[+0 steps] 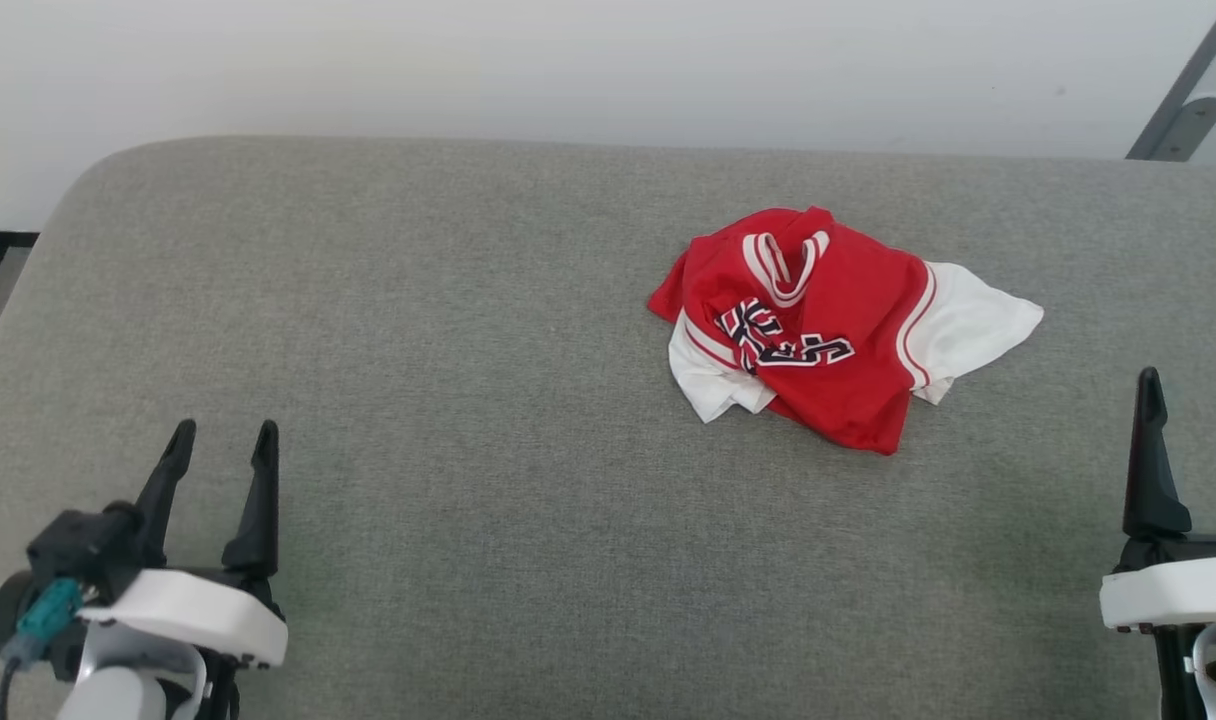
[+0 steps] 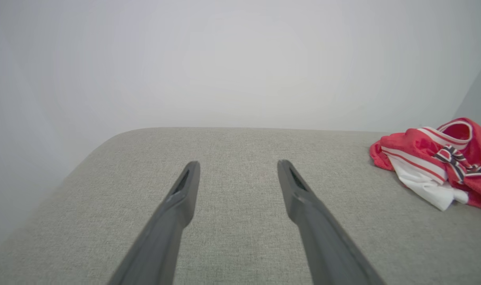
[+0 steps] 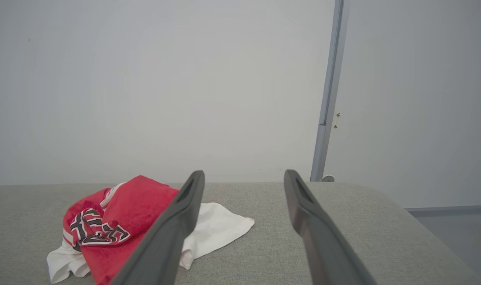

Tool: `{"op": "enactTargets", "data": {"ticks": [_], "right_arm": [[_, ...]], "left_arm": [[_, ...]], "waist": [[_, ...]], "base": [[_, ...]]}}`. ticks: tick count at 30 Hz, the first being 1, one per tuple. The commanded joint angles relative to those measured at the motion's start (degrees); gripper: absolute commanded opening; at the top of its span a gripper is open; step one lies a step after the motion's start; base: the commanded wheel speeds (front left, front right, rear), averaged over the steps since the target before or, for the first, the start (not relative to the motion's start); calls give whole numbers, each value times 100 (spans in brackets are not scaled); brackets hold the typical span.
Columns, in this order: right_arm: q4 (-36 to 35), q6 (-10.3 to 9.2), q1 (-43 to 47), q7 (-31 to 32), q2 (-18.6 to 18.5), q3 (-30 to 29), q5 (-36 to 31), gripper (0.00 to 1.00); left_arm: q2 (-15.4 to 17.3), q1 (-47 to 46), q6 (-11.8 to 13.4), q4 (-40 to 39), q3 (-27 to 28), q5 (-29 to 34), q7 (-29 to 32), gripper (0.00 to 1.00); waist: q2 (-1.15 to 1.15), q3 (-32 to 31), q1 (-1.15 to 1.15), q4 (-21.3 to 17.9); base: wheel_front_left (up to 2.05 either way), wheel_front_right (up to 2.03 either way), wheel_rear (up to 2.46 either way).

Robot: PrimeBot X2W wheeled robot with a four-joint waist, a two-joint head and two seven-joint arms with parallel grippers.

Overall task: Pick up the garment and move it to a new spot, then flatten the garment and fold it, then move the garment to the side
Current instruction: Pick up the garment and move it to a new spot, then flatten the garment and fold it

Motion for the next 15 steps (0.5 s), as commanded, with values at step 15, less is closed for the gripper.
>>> {"op": "enactTargets", "data": {"ticks": [15], "right_arm": [[7,1,20,26,99,8,21,100]], "left_arm": [[-377,140,-229,103,391,617,-28,100]], "waist": [[0,48,0,-84]], "base": [[0,0,0]]}}
